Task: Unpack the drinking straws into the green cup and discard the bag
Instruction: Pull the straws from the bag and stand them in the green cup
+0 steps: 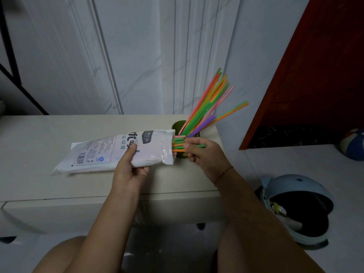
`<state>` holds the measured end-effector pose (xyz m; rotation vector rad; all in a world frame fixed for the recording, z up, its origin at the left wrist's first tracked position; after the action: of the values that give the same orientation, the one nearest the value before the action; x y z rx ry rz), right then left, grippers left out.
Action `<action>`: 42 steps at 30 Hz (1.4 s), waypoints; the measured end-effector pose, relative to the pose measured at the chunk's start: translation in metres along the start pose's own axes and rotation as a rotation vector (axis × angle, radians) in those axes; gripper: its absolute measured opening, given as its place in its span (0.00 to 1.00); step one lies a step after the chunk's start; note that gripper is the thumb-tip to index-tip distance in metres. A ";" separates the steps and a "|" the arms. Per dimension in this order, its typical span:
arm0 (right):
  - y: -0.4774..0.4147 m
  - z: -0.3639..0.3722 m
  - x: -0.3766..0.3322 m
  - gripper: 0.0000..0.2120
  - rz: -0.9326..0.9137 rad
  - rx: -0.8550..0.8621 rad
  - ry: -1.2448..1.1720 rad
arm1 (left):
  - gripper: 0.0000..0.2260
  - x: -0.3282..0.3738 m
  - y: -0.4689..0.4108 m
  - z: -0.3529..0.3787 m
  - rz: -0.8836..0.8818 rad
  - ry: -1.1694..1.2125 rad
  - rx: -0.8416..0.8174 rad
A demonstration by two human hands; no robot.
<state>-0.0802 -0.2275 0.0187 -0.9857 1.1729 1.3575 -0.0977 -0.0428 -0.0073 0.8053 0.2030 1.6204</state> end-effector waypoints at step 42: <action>-0.002 -0.010 -0.016 0.06 -0.054 0.115 -0.266 | 0.14 0.016 -0.011 -0.013 0.026 0.045 0.048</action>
<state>-0.0765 -0.2398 0.0319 -0.7244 1.0046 1.3175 -0.0969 -0.0217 -0.0172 0.8109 0.2654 1.6645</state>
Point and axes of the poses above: each hand's wrist, its own y-axis away from the middle knuckle, its own z-axis out of the palm, x = y × z, the point moved 2 cm from there along -y, towards the middle knuckle, and after that the axes turned 7 degrees about x, right-handed, at the moved point
